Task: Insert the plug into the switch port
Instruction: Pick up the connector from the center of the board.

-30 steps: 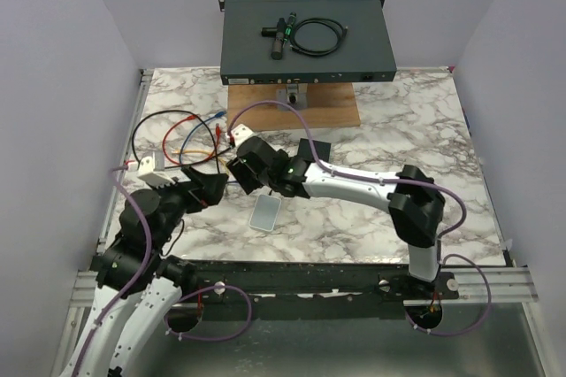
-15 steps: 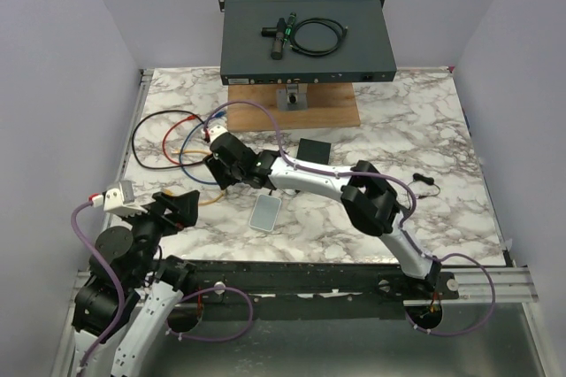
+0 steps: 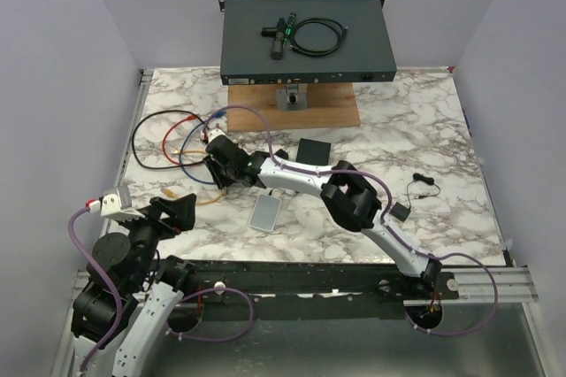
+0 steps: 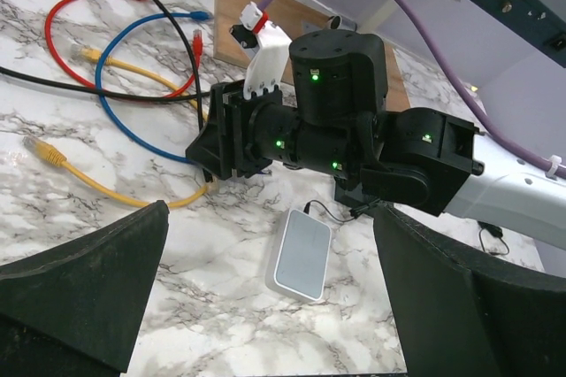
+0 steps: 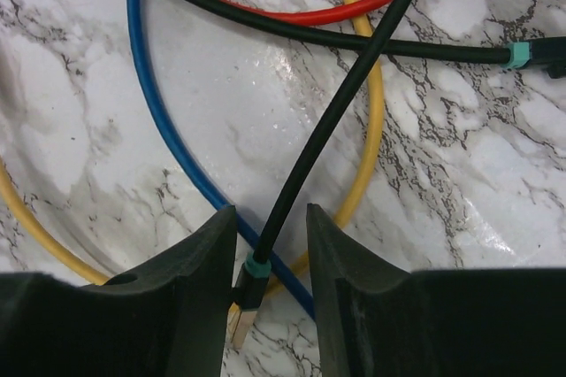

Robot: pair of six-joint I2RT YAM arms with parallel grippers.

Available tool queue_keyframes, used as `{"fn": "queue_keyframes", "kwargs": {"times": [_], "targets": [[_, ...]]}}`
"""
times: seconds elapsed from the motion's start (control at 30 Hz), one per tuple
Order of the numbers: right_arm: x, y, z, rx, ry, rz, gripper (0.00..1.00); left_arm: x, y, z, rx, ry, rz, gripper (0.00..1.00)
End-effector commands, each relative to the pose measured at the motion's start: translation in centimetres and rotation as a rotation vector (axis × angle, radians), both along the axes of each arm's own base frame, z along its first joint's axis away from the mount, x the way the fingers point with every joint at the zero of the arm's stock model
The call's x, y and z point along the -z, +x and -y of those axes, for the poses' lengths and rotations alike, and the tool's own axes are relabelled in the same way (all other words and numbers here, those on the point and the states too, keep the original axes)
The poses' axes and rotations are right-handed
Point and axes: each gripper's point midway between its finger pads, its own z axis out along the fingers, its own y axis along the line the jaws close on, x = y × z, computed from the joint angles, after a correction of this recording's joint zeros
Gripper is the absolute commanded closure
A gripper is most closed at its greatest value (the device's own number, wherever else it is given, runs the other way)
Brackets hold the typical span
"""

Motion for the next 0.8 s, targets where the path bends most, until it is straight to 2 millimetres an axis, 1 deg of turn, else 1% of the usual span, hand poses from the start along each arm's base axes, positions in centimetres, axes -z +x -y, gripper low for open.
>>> {"fn": "queue_keyframes", "kwargs": {"times": [0.0,0.07,0.17,0.23,0.27,0.33,0.4,0.5,0.6,0.63,0.7,0.77], "targets": [[0.5,0.8,-0.6,0.014,0.027,-0.028,0.64,0.2,-0.1,-0.3,-0.007,0.021,0.005,0.01],[0.7,1.0,-0.8,0.011,0.03,-0.031,0.72,0.3,-0.1,-0.3,-0.007,0.021,0.005,0.02],[0.4,1.3,-1.1,0.003,0.042,-0.023,0.85,0.2,0.0,-0.3,-0.006,0.023,0.008,0.02],[-0.1,1.4,-1.4,-0.007,0.053,-0.011,0.99,0.3,0.0,-0.2,-0.006,0.024,0.008,0.02],[-0.6,1.4,-1.5,-0.013,0.064,-0.003,0.99,0.3,0.0,-0.2,-0.004,0.024,0.008,0.02],[-2.1,1.5,-1.9,-0.024,0.104,0.021,0.99,0.3,0.0,-0.2,-0.003,0.023,0.01,0.02],[-4.0,1.6,-2.1,-0.031,0.154,0.052,0.99,0.2,-0.1,-0.3,-0.006,0.022,0.014,0.02],[-8.1,1.5,-2.4,-0.049,0.242,0.105,0.99,0.1,-0.2,-0.4,-0.012,0.015,0.024,0.01],[-12.8,1.3,-2.2,-0.052,0.326,0.16,0.99,0.2,-0.1,-0.6,-0.021,0.013,0.023,0.01],[-14.5,1.3,-2.2,-0.051,0.366,0.184,0.99,-0.1,-0.6,-0.8,-0.026,-0.001,0.052,0.01],[-17.8,1.1,-1.6,-0.047,0.43,0.223,0.99,-0.2,-0.7,-1.0,-0.036,-0.008,0.063,0.02],[-20.6,0.7,-0.9,-0.047,0.483,0.255,0.99,-0.3,-0.8,-1.2,-0.042,-0.014,0.072,0.01]]}}
